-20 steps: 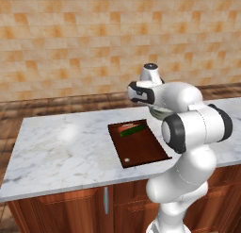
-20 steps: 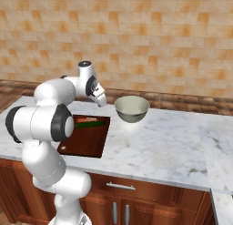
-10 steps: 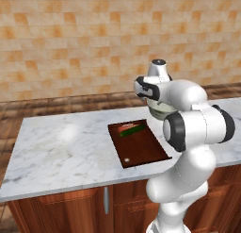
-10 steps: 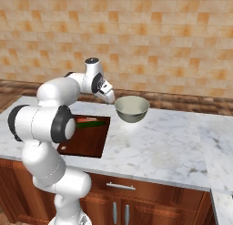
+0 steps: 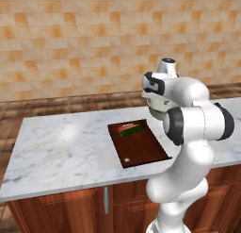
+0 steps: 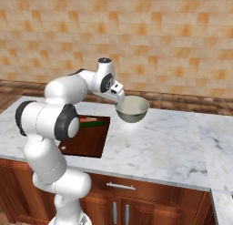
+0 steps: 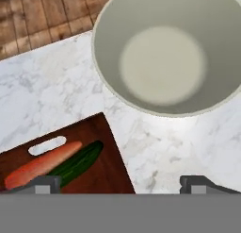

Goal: Place the two vegetables and bowl onto the tray for setting up a vegetable dip station.

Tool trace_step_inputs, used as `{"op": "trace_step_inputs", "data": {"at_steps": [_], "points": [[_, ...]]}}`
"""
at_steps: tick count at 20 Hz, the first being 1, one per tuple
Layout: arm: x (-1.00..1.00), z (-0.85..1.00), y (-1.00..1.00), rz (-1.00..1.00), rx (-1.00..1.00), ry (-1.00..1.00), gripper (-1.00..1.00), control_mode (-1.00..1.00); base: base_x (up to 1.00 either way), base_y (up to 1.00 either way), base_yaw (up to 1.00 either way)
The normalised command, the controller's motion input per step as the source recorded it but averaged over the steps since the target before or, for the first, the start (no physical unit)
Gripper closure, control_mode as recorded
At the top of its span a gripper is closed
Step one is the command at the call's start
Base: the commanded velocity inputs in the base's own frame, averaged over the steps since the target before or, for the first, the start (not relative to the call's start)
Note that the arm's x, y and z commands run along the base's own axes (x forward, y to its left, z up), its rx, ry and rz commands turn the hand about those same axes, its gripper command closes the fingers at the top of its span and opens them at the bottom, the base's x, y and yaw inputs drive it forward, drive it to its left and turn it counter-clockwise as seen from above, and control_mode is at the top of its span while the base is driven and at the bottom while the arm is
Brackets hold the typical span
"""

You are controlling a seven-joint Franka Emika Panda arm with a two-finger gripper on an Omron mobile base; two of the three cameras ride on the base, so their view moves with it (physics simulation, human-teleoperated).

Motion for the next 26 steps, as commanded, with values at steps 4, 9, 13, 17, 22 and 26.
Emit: {"op": "trace_step_inputs", "data": {"at_steps": [4,9,13,17,22,26], "points": [[0.09,0.0,-0.09,0.17,-0.04,0.15,-1.0,-1.0,0.0,0.0,0.0],[0.29,0.0,-0.08,0.17,-0.05,0.09,-1.0,-1.0,0.0,0.0,0.0],[0.31,0.0,-0.14,0.17,-0.01,0.04,-1.0,-1.0,0.0,0.0,0.0],[0.21,-0.16,-0.18,0.18,0.0,0.01,-1.0,-1.0,0.0,0.0,0.0],[0.16,-0.42,-0.04,0.18,0.0,0.0,-1.0,-1.0,0.0,0.0,0.0],[0.16,-0.44,0.0,0.16,0.0,0.0,-1.0,-1.0,0.0,0.0,0.0]]}}
